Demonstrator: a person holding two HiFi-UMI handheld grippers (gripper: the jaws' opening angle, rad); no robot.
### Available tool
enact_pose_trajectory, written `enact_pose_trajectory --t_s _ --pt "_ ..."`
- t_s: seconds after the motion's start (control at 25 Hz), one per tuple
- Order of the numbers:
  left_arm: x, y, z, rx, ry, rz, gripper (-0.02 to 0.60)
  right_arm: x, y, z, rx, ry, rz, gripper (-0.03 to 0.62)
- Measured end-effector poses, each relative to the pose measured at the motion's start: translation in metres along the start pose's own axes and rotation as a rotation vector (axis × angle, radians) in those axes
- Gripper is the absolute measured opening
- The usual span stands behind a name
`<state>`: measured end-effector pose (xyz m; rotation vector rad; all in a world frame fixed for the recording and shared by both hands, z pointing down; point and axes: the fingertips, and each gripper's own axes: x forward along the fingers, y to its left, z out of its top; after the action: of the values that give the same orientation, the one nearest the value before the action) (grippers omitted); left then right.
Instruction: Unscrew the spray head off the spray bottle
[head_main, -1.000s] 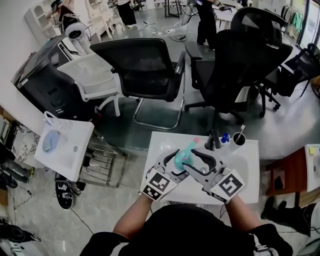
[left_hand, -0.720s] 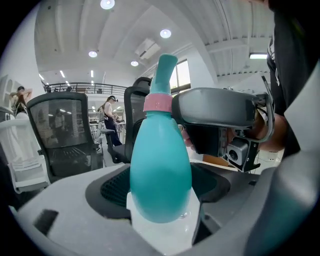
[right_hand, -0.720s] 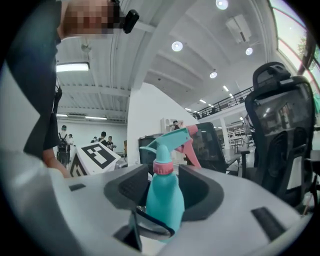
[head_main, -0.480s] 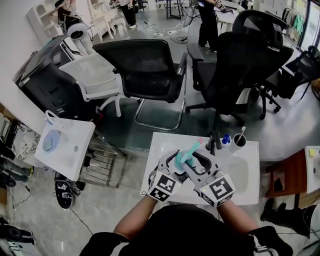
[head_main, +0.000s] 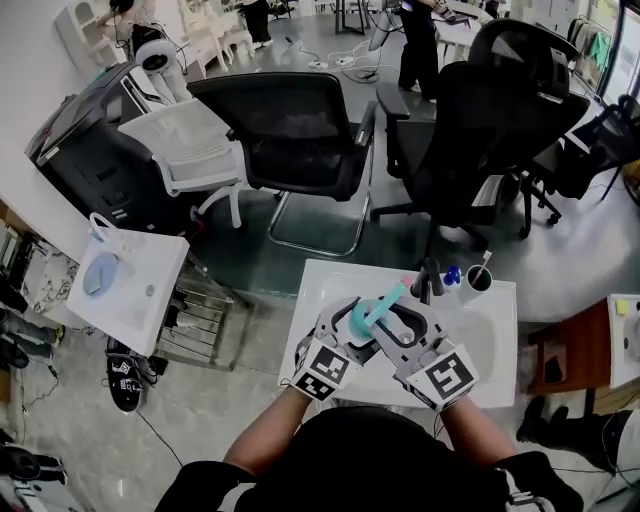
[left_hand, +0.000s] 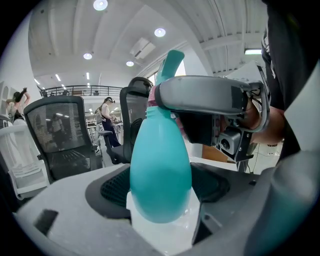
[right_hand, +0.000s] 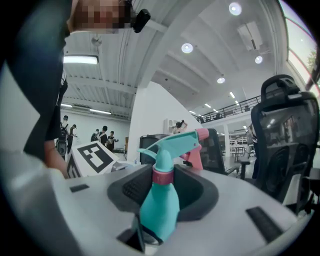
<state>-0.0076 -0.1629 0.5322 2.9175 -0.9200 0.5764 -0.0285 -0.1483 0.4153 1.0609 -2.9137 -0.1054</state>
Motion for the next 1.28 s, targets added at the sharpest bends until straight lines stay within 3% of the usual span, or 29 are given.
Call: enact_pose_trajectory --t_s 0.32,1.04,1.28 --pt "0.006 0.005 -0.013 0.014 0.033 0.030 0.385 -0.007 0.000 0.018 -0.019 -0.002 0.036 0.137" --pt "0.021 0.034 -0.088 -0.023 0.162 0.095 0.384 -0.027 -0.006 0.077 -0.052 -0.109 0.015 0.137" --pt "0.018 0.042 -0.098 -0.053 0.171 0.116 0.383 -0.030 -0.012 0.077 -0.073 -0.091 -0.019 0.137"
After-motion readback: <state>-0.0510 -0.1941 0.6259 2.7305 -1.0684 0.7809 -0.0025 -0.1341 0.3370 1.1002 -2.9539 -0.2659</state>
